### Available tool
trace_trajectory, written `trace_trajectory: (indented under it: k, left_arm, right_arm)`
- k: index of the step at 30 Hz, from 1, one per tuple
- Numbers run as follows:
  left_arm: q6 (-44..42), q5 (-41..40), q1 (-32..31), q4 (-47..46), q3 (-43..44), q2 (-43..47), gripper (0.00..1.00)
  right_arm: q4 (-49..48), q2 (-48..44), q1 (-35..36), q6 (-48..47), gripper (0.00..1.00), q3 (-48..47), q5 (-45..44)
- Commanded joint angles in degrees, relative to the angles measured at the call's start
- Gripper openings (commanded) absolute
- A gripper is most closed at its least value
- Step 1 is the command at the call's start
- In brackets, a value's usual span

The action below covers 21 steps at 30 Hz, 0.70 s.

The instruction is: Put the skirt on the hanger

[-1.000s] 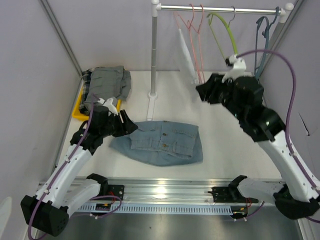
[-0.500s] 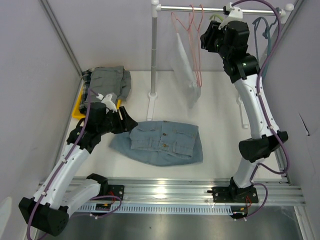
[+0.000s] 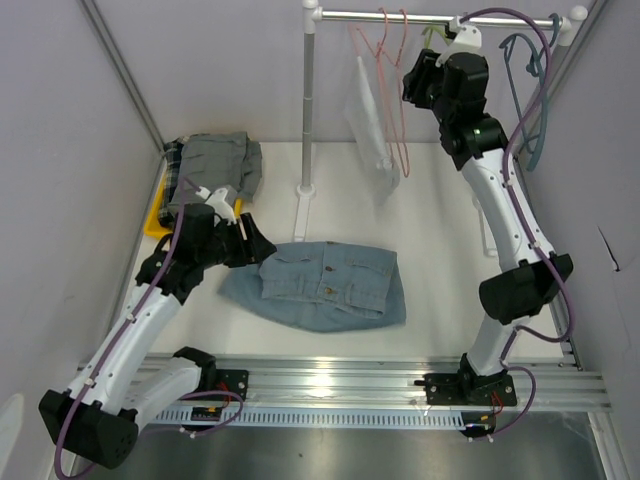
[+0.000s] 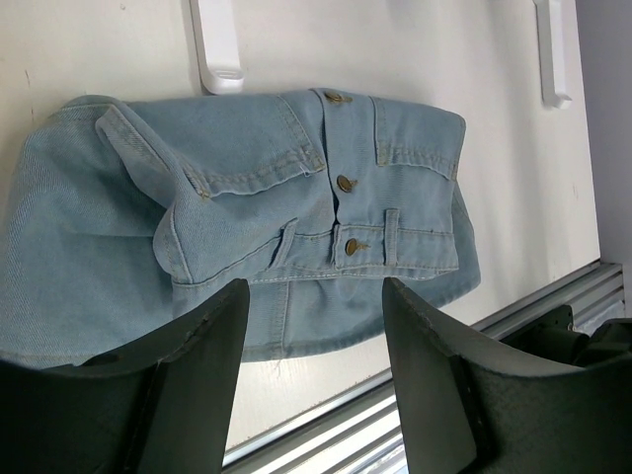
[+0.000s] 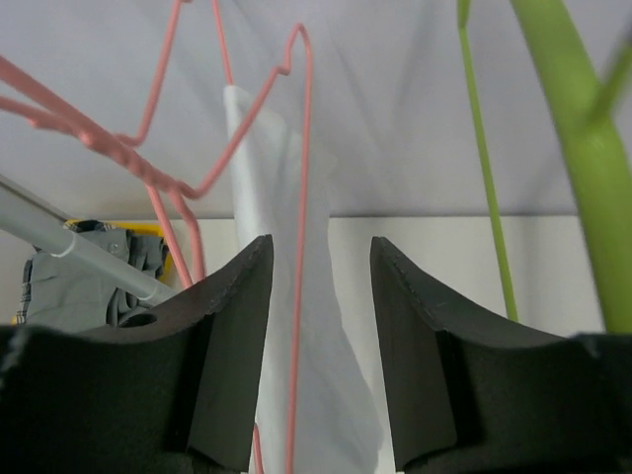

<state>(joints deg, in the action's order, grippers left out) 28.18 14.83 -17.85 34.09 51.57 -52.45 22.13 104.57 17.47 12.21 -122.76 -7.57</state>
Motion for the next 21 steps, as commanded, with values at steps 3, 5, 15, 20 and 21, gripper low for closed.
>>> trace_trajectory:
  k: [3, 5, 15, 20, 21]
  left_arm:
    - [-1.5, 1.2, 0.5, -0.3, 1.3, -0.5, 0.62]
    - [-1.6, 1.3, 0.5, -0.4, 1.2, -0.6, 0.62]
    - [-1.6, 1.4, 0.4, -0.5, 0.1, -0.4, 0.62]
    - [-2.0, 1.3, 0.4, -0.2, 0.3, -0.4, 0.62]
    - [-2.2, 1.3, 0.5, -0.2, 0.3, -0.4, 0.62]
  right_arm:
    - [-12.0, -11.5, -0.1, 1.9, 0.49, 11.3, -5.8]
    - [-14.7, -14.2, -0.1, 2.3, 0.49, 15.3, -4.7]
    - [-15.5, -12.5, 0.3, 2.3, 0.56, 13.6, 3.4]
    - [-15.8, -9.3, 0.8, 1.2, 0.56, 10.6, 5.0]
    - [-15.8, -8.8, 0.8, 1.1, 0.56, 9.4, 5.4]
